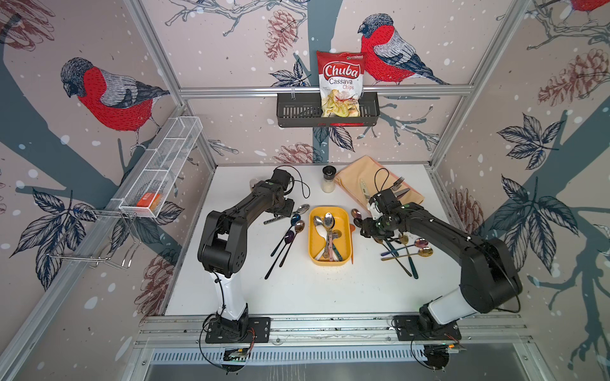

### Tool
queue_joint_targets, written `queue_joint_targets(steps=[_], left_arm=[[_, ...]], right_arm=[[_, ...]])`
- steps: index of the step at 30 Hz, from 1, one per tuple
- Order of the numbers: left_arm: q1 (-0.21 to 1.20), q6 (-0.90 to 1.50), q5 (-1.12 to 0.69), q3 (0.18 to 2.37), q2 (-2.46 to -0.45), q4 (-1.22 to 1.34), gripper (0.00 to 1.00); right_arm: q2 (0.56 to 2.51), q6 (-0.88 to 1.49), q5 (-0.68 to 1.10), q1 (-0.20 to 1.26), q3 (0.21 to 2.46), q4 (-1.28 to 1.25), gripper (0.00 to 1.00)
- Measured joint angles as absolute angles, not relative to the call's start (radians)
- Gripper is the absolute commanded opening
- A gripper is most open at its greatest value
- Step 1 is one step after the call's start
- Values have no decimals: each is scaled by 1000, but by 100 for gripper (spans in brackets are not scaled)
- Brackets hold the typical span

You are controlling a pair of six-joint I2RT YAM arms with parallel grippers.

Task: Put the spoon into the storage box
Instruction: Pick up the spoon from the center of the board.

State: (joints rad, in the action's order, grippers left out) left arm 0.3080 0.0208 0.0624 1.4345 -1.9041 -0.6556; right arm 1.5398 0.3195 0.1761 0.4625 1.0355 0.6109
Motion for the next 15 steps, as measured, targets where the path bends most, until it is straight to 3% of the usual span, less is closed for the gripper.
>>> queue_joint_targets(steps=[15], left_arm=[[263,-26,81,1431,-2002,-614,66]], right_arm=[[1553,319,175,466,1048,616,55]])
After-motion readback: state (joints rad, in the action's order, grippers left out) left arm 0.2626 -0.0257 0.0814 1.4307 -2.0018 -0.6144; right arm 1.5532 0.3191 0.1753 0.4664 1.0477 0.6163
